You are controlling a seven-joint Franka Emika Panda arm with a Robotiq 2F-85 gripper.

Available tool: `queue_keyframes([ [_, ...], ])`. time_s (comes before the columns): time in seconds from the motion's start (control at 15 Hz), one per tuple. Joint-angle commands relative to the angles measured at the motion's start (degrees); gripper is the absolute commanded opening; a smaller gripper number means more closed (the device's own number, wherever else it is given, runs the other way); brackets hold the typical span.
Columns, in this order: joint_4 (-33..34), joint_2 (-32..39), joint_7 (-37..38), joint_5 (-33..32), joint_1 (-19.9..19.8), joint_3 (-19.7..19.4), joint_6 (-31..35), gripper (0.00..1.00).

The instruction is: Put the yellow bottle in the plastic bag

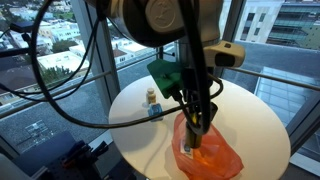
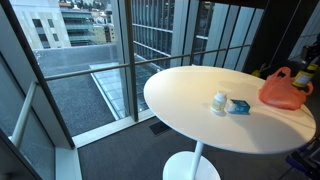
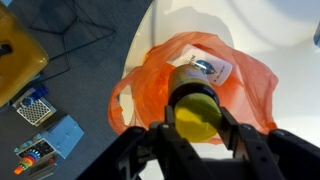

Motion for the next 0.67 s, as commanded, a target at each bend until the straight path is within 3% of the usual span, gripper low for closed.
queue_keyframes([
  [0.0,3.1,4.2,1.5,-0.2,0.3,-0.7,1.1,0.2],
  [0.6,7.3,12.4,1.3,0.7,2.3,-0.6,4.3,0.2],
])
